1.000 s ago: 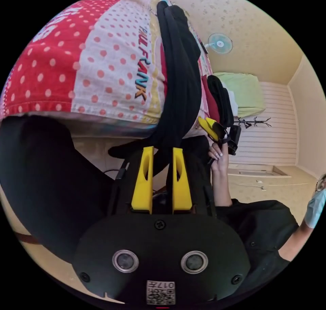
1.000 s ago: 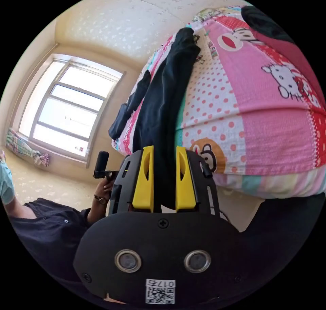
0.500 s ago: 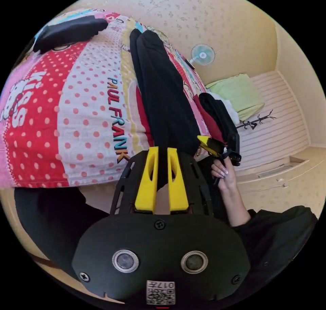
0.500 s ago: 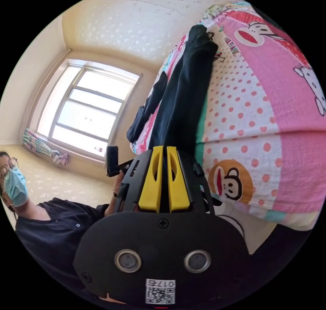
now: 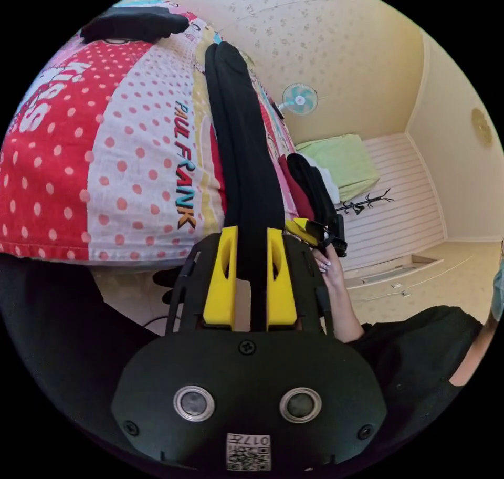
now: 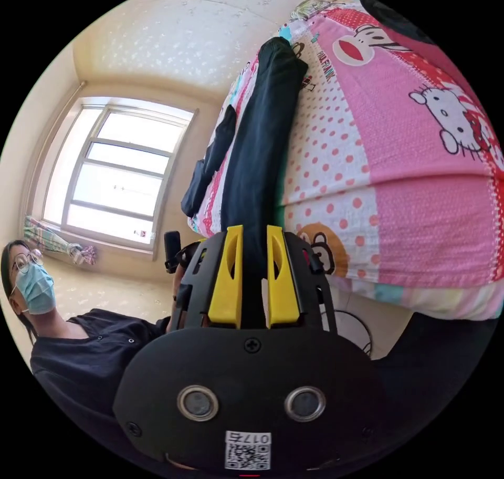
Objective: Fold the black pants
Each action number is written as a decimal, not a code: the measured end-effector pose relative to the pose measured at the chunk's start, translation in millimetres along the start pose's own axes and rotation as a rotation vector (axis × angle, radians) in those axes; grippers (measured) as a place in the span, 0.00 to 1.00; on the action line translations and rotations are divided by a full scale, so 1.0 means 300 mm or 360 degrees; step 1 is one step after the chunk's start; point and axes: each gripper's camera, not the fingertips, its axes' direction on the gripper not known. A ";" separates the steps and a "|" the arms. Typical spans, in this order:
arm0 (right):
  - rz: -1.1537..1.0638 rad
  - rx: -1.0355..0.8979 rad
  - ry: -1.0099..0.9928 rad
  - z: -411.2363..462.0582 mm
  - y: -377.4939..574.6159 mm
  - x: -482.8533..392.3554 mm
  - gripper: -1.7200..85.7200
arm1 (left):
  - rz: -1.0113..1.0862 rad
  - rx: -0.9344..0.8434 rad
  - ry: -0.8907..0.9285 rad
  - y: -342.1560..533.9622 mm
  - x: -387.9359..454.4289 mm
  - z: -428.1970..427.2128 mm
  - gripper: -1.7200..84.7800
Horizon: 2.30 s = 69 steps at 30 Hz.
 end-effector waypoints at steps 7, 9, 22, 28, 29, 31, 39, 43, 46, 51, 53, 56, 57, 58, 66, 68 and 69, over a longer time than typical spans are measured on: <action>-0.0071 0.0139 0.0106 0.056 -0.136 -0.062 0.11 | 0.0109 -0.0077 -0.0158 -0.122 0.002 0.114 0.13; -0.0087 0.0203 0.0136 0.068 -0.196 -0.099 0.12 | 0.0157 -0.0040 -0.0182 -0.106 -0.002 0.120 0.10; -0.0486 -0.0188 0.0763 0.701 -1.220 -0.466 0.19 | 0.0316 -0.0079 -0.0199 -0.109 0.009 0.160 0.14; -0.0278 -0.0019 0.1011 0.852 -1.245 -0.379 0.14 | 0.0340 -0.0070 -0.0568 -0.108 0.112 0.219 0.12; -0.0281 0.0073 0.0908 0.825 -1.217 -0.376 0.11 | 0.0331 -0.0063 -0.0563 -0.108 0.111 0.216 0.12; -0.0253 0.0200 0.0785 0.782 -1.184 -0.353 0.08 | 0.0279 -0.0021 -0.0507 -0.106 0.091 0.180 0.10; -0.0182 0.0088 0.0493 0.807 -1.244 -0.362 0.07 | 0.0147 -0.0022 -0.0187 -0.121 -0.024 0.086 0.07; -0.0239 -0.0012 0.0466 0.806 -1.263 -0.346 0.10 | 0.0177 -0.0035 -0.0143 -0.139 -0.029 0.092 0.10; -0.0359 -0.0004 0.0360 0.675 -1.212 -0.391 0.13 | 0.0176 0.0091 -0.0054 -0.128 -0.051 0.046 0.15; -0.0379 0.0091 0.0580 0.376 -1.018 -0.346 0.21 | 0.0132 0.0267 0.0046 -0.146 -0.096 0.002 0.22; -0.0336 0.0097 0.0455 0.236 -0.887 -0.231 0.23 | 0.0129 0.0270 0.0070 -0.171 -0.106 0.026 0.23; -0.0211 0.0003 0.0261 0.167 -0.717 -0.040 0.23 | 0.0112 0.0121 0.0122 -0.194 -0.124 0.134 0.23; -0.0177 -0.0031 0.0218 0.167 -0.682 -0.002 0.23 | 0.0122 0.0113 0.0121 -0.180 -0.121 0.167 0.22; -0.0233 0.0004 0.0088 0.156 -0.609 0.044 0.23 | 0.0137 0.0137 0.0088 -0.159 -0.111 0.183 0.21; -0.0329 0.0041 -0.0334 0.182 -0.276 0.052 0.16 | 0.0189 0.0021 -0.0007 -0.020 -0.068 0.255 0.18; -0.0352 0.0063 -0.0341 0.173 -0.228 0.026 0.18 | 0.0144 0.0014 0.0021 0.014 -0.081 0.269 0.17; -0.0359 0.0064 -0.0348 0.170 -0.222 0.022 0.18 | 0.0118 -0.0001 0.0010 0.036 -0.088 0.281 0.16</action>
